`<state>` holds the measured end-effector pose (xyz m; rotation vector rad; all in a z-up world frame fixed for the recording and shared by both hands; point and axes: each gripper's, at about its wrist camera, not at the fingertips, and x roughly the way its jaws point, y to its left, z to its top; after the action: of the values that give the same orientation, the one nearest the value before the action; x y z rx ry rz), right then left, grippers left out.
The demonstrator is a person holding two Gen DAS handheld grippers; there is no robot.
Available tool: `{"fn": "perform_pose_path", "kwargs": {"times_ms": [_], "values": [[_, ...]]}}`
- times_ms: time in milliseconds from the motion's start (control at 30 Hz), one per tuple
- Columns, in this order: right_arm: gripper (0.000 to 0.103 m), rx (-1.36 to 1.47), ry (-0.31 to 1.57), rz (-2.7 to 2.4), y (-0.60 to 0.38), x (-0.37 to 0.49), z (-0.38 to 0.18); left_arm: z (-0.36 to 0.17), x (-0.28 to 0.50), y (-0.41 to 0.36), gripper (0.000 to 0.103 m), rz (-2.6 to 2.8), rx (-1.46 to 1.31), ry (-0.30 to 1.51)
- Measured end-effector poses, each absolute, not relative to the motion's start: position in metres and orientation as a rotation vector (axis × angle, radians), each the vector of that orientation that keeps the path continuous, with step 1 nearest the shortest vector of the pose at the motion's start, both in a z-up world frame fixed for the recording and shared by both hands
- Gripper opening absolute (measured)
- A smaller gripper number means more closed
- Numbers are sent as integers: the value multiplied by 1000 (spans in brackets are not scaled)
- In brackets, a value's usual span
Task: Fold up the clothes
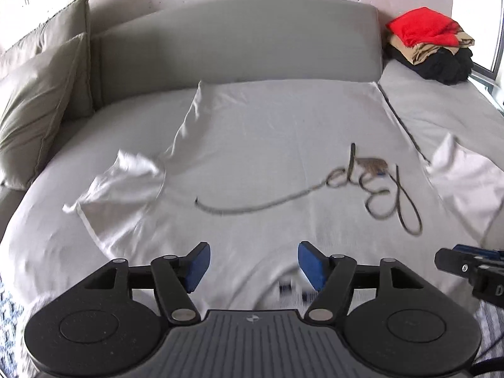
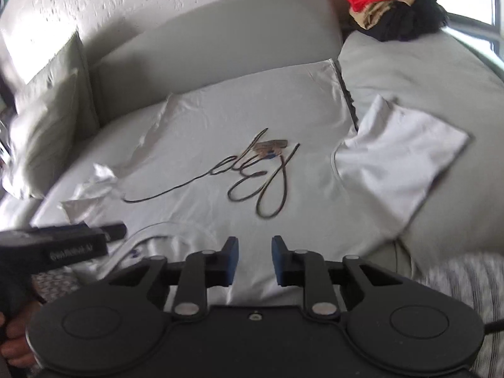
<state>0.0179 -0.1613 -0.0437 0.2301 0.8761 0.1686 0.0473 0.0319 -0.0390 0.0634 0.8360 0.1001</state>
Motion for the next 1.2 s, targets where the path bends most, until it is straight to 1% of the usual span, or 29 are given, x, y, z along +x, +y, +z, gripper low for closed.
{"fn": "perform_pose_path", "kwargs": {"times_ms": [100,167,233,333,400,467,533,567,600,667,733,767,800,867,933,967,1000,1067,1100,1200], "values": [[23,209,919,155,-157,23,-53,-52,64,28,65,96,86,918],[24,195,947,145,-154,26,-59,-65,62,24,66,89,102,1013],[24,181,975,136,-152,29,-65,-68,47,21,66,87,113,979],[24,224,1000,171,-159,10,-62,-66,32,21,66,60,111,985],[24,352,1035,196,-176,4,-62,-63,25,22,65,41,87,987],[25,471,980,209,-196,0,-54,-59,18,24,65,22,62,989],[39,556,871,171,-218,-2,-37,-53,16,21,66,11,76,969],[55,595,821,137,-231,-1,-31,-50,16,20,67,8,86,960],[65,633,771,102,-244,0,-24,-48,16,18,68,8,91,956],[65,714,727,27,-271,5,-20,-44,17,17,69,1,84,953],[64,775,691,-54,-297,9,-22,-41,17,17,70,-8,75,952],[60,796,676,-96,-308,10,-25,-41,17,17,70,-13,71,951],[54,816,661,-139,-320,11,-29,-41,16,17,70,-17,67,950],[47,855,631,-224,-343,14,-36,-42,16,19,70,-16,64,947],[43,912,624,-259,-363,17,-51,-43,16,22,70,-11,56,949],[36,933,621,-267,-370,18,-58,-43,16,24,70,-6,52,952],[26,955,618,-274,-378,19,-65,-44,16,26,70,-2,47,955],[20,992,607,-244,-389,24,-76,-46,17,29,70,6,37,961],[18,1011,604,-222,-393,27,-81,-46,17,32,70,7,31,961],[18,1013,616,-177,-398,37,-87,-47,17,34,70,14,23,965]]}}
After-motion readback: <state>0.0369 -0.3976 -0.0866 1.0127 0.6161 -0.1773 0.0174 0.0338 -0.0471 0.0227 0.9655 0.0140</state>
